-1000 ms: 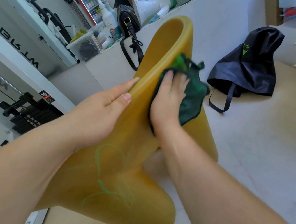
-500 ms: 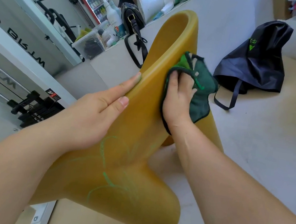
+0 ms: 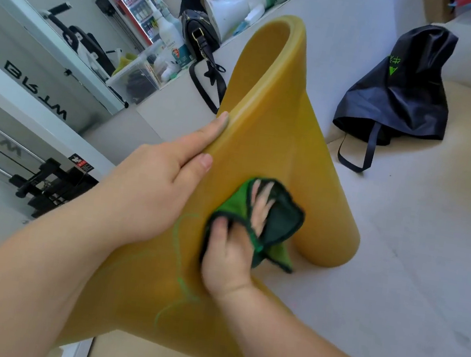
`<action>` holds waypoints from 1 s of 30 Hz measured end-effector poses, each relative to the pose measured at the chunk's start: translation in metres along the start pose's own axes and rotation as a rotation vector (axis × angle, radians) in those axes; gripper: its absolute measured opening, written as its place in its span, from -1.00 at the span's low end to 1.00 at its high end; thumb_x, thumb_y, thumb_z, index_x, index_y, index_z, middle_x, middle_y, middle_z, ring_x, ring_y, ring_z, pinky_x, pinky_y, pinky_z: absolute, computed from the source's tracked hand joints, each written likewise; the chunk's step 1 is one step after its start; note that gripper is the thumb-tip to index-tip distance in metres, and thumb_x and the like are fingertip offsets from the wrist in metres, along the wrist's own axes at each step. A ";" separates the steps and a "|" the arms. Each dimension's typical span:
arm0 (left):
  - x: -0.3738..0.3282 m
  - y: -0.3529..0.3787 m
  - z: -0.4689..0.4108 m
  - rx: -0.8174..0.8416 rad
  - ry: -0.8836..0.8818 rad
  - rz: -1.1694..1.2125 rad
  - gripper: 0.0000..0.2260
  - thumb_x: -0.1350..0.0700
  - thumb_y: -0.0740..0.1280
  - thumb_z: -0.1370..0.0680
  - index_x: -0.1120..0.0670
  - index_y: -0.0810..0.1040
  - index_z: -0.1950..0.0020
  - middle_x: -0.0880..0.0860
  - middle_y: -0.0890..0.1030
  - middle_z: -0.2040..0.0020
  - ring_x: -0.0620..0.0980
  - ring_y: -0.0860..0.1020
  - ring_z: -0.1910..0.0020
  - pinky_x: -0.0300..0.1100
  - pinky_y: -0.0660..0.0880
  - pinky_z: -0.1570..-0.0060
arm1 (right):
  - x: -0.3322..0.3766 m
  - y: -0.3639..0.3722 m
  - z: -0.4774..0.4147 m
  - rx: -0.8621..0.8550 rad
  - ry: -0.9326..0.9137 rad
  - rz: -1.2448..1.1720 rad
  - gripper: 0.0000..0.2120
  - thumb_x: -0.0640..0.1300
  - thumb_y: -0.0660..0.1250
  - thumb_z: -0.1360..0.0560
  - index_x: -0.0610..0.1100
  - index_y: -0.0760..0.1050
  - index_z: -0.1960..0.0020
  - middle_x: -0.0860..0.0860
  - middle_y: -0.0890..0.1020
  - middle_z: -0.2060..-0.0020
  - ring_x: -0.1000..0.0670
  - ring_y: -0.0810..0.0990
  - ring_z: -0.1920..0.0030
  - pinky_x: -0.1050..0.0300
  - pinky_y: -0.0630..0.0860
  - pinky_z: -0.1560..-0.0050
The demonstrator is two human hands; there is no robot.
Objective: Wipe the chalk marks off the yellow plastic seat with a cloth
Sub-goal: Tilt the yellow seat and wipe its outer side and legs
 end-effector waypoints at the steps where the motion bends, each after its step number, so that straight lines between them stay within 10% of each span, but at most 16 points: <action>1: -0.006 0.002 -0.008 -0.005 -0.004 -0.004 -0.57 -0.11 0.07 -0.66 -0.54 0.08 -0.43 -0.38 0.36 -0.26 -0.25 0.43 -0.16 -0.66 0.24 0.16 | -0.003 -0.009 -0.026 -0.067 -0.004 -0.067 -0.08 0.50 -0.16 -0.56 -0.17 0.36 -0.55 -0.16 0.25 -0.61 -0.20 0.13 -0.63 -0.24 0.04 -0.61; 6: -0.028 0.005 -0.030 0.003 0.015 -0.034 -0.55 -0.10 0.04 -0.67 -0.42 0.02 -0.52 -0.16 0.60 -0.07 -0.27 0.55 0.27 -0.37 0.35 0.30 | 0.010 -0.066 -0.137 -0.082 0.074 -0.282 -0.71 0.16 0.02 -0.69 0.32 0.17 -0.41 0.13 0.19 -0.59 0.02 0.03 -0.64 -0.22 -0.10 -0.63; 9: -0.024 0.007 -0.031 0.005 -0.042 -0.012 -0.47 -0.14 0.05 -0.66 -0.22 -0.06 -0.60 -0.02 0.51 -0.33 -0.13 0.52 -0.08 -0.23 0.31 0.00 | 0.003 -0.056 -0.120 -0.074 0.168 -0.303 -0.40 0.34 -0.03 -0.57 0.19 0.18 -0.56 0.17 0.11 -0.63 0.19 -0.01 -0.59 -0.06 -0.12 -0.62; 12: -0.023 0.007 -0.030 -0.013 -0.080 -0.009 -0.45 -0.17 0.06 -0.64 -0.13 -0.02 -0.61 0.00 0.36 -0.50 -0.01 0.40 -0.38 -0.21 0.25 -0.17 | -0.009 -0.034 -0.047 -0.114 0.264 -0.332 -0.53 0.28 0.04 -0.63 0.14 0.31 -0.46 0.10 0.36 -0.44 0.10 0.25 -0.51 0.12 0.10 -0.53; 19: -0.025 0.006 -0.018 -0.005 -0.116 0.043 -0.51 -0.17 0.03 -0.65 -0.22 0.07 -0.58 -0.10 0.36 -0.48 -0.04 0.47 -0.25 -0.17 0.31 -0.13 | -0.024 -0.040 -0.040 0.007 0.215 -0.185 -0.24 0.43 -0.01 -0.57 0.10 0.03 -0.66 0.08 0.11 -0.65 0.01 0.06 -0.64 -0.12 0.03 -0.63; 24: -0.015 0.003 0.018 0.041 -0.138 0.128 -0.56 -0.21 0.02 -0.60 -0.48 0.07 -0.48 -0.50 0.30 -0.27 -0.60 0.40 0.16 -0.49 0.29 0.11 | -0.023 -0.050 -0.101 -0.006 0.464 -0.317 -0.38 0.37 -0.06 -0.65 0.25 -0.10 -0.65 0.13 -0.26 -0.66 -0.10 -0.16 -0.67 -0.33 -0.07 -0.61; 30: -0.008 0.004 0.014 0.050 -0.140 0.301 -0.58 -0.15 0.08 -0.62 -0.53 0.14 -0.43 -0.66 0.20 -0.19 -0.46 0.26 -0.32 -0.37 0.19 -0.32 | 0.048 -0.015 0.011 -0.017 0.331 -0.184 -0.36 0.24 -0.15 -0.67 -0.05 0.12 -0.65 -0.01 -0.07 -0.69 -0.02 -0.20 -0.66 0.11 -0.36 -0.57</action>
Point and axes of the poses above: each hand's wrist, its own z-axis away from the middle knuckle, its own y-axis out of the palm, x = y × z, the point moved 3 cm from there along -z, towards the middle knuckle
